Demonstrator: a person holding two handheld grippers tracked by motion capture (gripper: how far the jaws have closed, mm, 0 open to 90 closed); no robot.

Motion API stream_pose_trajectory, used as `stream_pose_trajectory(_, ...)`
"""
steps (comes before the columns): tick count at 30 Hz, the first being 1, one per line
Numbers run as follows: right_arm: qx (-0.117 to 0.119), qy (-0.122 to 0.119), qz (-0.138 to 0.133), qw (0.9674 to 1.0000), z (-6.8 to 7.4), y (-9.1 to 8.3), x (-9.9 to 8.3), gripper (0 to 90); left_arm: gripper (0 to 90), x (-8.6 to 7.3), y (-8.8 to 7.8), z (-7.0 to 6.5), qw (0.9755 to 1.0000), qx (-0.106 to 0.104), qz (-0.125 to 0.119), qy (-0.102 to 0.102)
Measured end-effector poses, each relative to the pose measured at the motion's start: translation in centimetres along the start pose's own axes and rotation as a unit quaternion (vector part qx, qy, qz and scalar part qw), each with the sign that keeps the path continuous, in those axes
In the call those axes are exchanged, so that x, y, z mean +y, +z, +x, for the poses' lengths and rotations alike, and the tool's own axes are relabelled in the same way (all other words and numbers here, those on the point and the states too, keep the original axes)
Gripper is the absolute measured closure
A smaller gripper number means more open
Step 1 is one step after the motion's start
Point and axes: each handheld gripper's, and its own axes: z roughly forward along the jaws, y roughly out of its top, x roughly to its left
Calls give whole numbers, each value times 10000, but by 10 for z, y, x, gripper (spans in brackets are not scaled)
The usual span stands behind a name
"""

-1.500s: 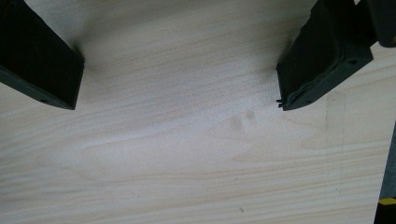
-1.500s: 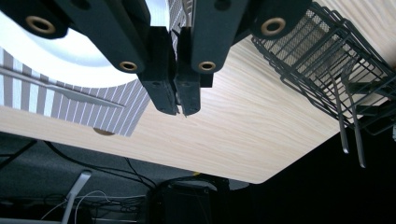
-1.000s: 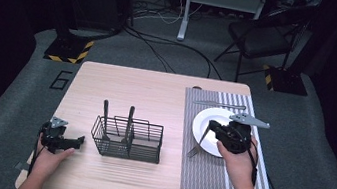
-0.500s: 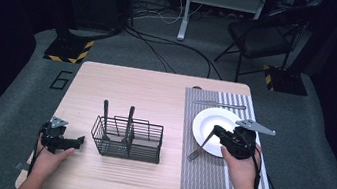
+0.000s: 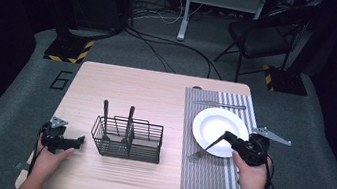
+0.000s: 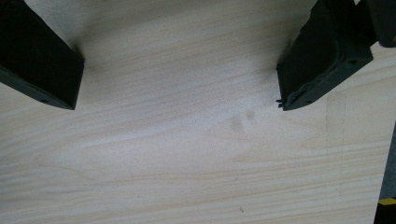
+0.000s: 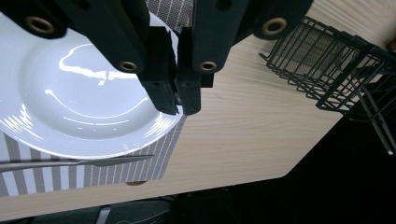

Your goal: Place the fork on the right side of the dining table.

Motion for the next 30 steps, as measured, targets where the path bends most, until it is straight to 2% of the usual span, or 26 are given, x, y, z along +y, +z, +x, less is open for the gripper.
stream_pose_trajectory(7, -36, 260, -110, 9996, -11, -4, -8, 861, 3, 0, 0, 0, 10000, 0, 0, 1)
stream_pose_trajectory(8, -35, 365, -155, 9992, -14, -6, -11, 860, 3, 0, 0, 0, 10000, 1, -2, 0)
stream_pose_trajectory(12, -35, 474, -206, 9987, -19, -8, -16, 860, 3, 0, 0, 0, 10000, 0, -1, -1)
stream_pose_trajectory(17, -33, 751, -176, 9970, -31, -11, -23, 855, 3, 0, 0, 0, 10000, 1, 1, -1)
stream_pose_trajectory(30, 18, 1156, -268, 9929, -50, -15, -37, 850, 3, 0, 0, 0, 10000, 2, -1, 2)
